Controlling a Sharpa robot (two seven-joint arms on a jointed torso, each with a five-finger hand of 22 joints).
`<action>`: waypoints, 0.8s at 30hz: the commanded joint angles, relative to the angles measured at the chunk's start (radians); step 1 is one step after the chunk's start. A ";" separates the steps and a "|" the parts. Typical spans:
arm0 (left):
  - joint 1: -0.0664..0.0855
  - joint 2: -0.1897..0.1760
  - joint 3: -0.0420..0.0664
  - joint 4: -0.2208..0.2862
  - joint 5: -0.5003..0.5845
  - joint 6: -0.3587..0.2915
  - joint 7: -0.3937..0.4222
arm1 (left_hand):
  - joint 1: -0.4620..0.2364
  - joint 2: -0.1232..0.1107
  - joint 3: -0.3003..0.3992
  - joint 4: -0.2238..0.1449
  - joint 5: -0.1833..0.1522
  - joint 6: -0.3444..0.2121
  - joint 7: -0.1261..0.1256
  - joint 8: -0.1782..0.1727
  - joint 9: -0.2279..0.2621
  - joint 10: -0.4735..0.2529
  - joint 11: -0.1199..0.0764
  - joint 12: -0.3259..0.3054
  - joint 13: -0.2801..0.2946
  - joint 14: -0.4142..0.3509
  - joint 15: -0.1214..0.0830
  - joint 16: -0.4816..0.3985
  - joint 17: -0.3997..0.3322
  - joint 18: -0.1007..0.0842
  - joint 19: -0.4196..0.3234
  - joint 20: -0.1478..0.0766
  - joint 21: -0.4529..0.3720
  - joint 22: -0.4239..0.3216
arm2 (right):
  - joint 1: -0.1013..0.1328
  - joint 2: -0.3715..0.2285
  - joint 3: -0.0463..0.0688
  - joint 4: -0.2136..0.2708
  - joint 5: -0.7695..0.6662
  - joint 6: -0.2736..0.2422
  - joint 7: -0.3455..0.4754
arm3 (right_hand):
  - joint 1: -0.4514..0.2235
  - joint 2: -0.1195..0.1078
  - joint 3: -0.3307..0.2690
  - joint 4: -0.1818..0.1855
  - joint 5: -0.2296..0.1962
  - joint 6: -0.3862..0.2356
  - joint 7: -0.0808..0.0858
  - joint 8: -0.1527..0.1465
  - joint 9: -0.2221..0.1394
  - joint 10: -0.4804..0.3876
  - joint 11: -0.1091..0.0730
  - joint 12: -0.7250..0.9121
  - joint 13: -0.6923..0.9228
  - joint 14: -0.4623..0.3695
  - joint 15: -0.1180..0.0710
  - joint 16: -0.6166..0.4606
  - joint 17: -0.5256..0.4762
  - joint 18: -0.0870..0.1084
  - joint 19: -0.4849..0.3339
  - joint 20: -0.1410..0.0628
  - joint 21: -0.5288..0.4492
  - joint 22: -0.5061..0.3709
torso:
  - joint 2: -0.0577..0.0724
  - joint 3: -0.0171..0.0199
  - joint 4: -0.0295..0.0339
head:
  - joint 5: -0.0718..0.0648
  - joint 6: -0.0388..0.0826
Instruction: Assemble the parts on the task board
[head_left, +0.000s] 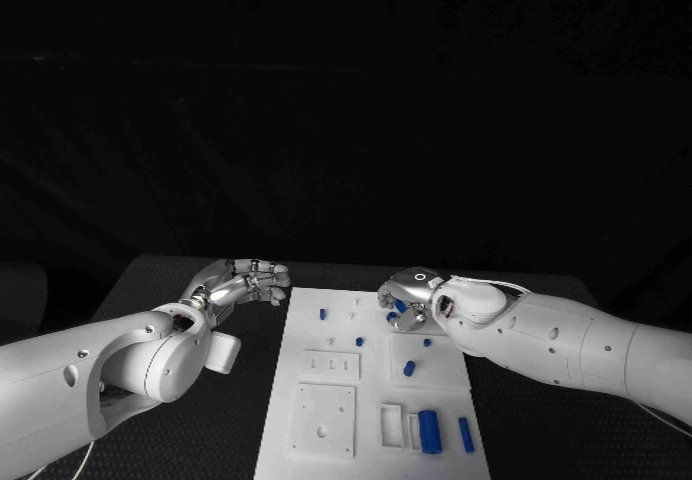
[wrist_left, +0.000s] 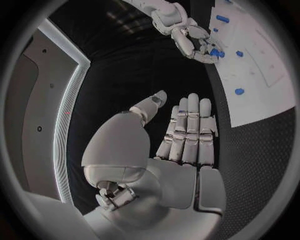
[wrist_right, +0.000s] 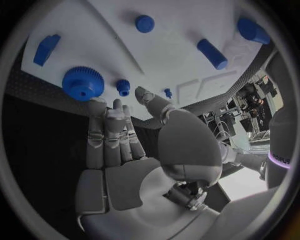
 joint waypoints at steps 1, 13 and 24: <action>0.001 0.002 0.001 0.002 -0.005 0.019 0.007 | -0.011 0.002 -0.001 -0.005 -0.005 -0.001 0.008 -0.005 -0.001 0.000 0.009 -0.006 -0.001 0.009 0.000 -0.007 0.002 0.010 -0.007 -0.003 0.003 0.022 | -0.001 0.002 0.000 0.002 -0.033 0.004 -0.006 | 0.003 -0.006 0.009 0.001 -0.005 0.001 -0.003 -0.003 0.001 -0.005 -0.002 -0.001 -0.002 -0.005 0.002 0.007 -0.002 0.063 -0.007 -0.002 0.005 0.023 | 0.008 -0.0023 0.0012 | -0.001 0.001; 0.001 0.002 0.001 -0.002 -0.005 0.020 0.004 | -0.015 0.001 0.000 -0.006 -0.005 -0.002 0.009 -0.007 -0.002 -0.002 0.010 -0.008 -0.002 0.009 0.000 -0.009 0.004 0.010 -0.008 -0.003 0.005 0.022 | -0.010 -0.001 0.000 -0.010 -0.053 0.003 -0.015 | 0.008 -0.004 0.023 0.002 -0.013 0.009 -0.005 -0.001 0.004 0.006 -0.006 0.002 -0.004 -0.007 -0.002 0.014 -0.010 0.063 -0.010 -0.002 0.012 0.023 | 0.021 -0.0060 0.0025 | -0.001 0.001; 0.001 0.002 0.001 -0.003 -0.005 0.023 0.000 | -0.018 0.001 0.002 -0.006 -0.005 -0.003 0.010 -0.008 -0.002 -0.002 0.010 -0.010 -0.003 0.009 0.001 -0.011 0.006 0.010 -0.009 -0.003 0.005 0.022 | -0.010 -0.009 0.000 -0.006 -0.060 0.010 -0.017 | 0.013 -0.005 0.035 0.003 -0.018 0.014 -0.006 0.001 0.006 0.012 -0.007 0.003 -0.005 -0.008 -0.002 0.019 -0.016 0.063 -0.012 -0.002 0.016 0.022 | 0.028 -0.0074 -0.0010 | 0.000 0.000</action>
